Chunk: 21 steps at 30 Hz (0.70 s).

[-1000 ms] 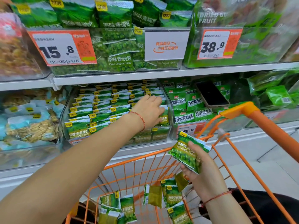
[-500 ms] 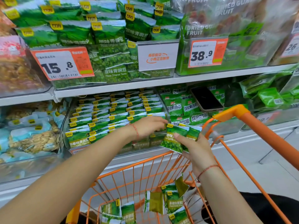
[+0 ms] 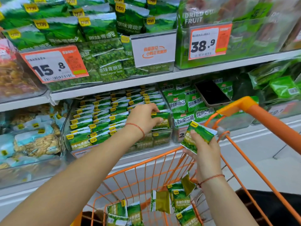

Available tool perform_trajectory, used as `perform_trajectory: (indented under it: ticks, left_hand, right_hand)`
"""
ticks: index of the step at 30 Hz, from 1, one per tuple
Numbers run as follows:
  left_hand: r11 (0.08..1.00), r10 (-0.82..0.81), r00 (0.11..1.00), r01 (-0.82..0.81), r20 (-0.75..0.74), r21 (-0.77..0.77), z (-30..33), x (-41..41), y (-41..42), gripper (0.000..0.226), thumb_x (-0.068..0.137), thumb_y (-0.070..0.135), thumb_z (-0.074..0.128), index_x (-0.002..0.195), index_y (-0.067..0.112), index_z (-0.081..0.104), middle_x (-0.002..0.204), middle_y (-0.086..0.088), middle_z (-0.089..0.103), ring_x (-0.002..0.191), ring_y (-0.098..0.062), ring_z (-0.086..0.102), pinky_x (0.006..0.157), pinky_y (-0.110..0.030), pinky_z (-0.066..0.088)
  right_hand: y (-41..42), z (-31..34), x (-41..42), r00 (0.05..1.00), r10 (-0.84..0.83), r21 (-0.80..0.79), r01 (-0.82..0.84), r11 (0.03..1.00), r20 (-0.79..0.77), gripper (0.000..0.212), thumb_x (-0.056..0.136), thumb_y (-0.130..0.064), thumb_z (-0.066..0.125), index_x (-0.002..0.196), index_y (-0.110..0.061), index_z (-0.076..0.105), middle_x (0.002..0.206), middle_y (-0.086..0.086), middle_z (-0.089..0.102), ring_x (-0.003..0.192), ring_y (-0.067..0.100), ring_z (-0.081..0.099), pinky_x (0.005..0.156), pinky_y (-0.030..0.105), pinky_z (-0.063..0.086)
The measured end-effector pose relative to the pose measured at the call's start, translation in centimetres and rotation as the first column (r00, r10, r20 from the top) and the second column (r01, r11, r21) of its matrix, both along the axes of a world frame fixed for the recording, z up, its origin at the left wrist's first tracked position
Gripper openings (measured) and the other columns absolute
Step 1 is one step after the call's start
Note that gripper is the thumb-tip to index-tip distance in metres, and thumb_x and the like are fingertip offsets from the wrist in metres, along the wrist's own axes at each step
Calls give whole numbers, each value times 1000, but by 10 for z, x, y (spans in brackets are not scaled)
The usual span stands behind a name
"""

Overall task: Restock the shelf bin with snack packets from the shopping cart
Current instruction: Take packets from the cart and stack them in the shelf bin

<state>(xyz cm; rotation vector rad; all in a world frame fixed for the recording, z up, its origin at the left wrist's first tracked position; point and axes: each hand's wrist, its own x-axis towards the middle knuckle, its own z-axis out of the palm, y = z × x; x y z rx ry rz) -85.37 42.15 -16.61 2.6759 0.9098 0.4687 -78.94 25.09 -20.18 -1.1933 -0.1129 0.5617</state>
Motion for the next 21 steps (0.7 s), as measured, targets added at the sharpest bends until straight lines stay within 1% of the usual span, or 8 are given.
perform_trajectory:
  ticks: [3,5,9,13,15,17,19,21]
  left_hand:
    - [995,-21,999,25,-42,97,-10,7,-7,35,87,41,65,110,15,59,108,-6,65,100,-24,59,82,-34,50]
    - [995,-20,994,30,-105,94,-13,9,-6,36,86,42,66,108,15,58,104,-8,66,97,-26,59,77,-31,48]
    - [993,-61,963,86,-264,85,-10,15,-3,42,85,41,67,122,22,61,119,-3,65,110,-23,58,87,-33,49]
    - [973,10,941,69,-337,220,-8,17,-4,39,87,49,61,118,25,64,109,-1,68,103,-24,60,73,-31,50]
    - [971,23,930,67,-367,231,-10,16,-5,38,87,51,59,110,22,66,102,-2,68,96,-25,61,68,-30,50]
    - [967,33,912,74,-408,244,-8,15,-7,36,90,51,55,105,20,66,97,-2,68,89,-25,61,63,-29,47]
    - [967,12,903,98,-429,234,-8,16,-6,33,92,47,53,103,19,66,95,-3,67,87,-26,61,61,-29,47]
    - [974,-9,908,103,-418,204,-7,15,-7,29,94,40,49,103,17,65,92,-5,67,87,-28,61,61,-29,46]
  right_hand:
    - [-2,2,-3,1000,20,7,-20,1000,-6,17,92,-12,58,89,-28,54,94,-5,60,84,8,58,49,22,55]
    - [-3,2,-4,1000,19,-5,-19,1000,-14,18,92,-12,58,88,-28,54,93,-6,60,82,7,58,49,22,55]
    - [-3,2,-4,999,24,-16,-25,1000,-47,17,92,-12,60,87,-28,53,93,-6,59,79,4,57,48,21,53]
    - [-3,4,-3,997,26,-17,-27,999,-74,15,92,-12,59,90,-26,55,94,-5,59,80,4,57,48,22,53]
    - [-3,3,-3,996,15,-28,-18,999,-88,14,92,-13,60,102,-21,56,103,-1,60,85,7,58,48,23,53]
    - [-3,3,-3,995,23,-30,-26,999,-102,34,92,-12,58,124,-16,49,115,-2,53,83,7,58,53,26,55]
    - [-3,4,-5,992,42,-26,-45,999,-119,60,93,-8,54,146,-17,28,125,-6,39,78,8,59,60,28,55]
    - [-3,5,-8,993,79,-24,-81,996,-90,62,93,-3,50,147,-20,24,118,-13,40,82,14,58,60,29,55]
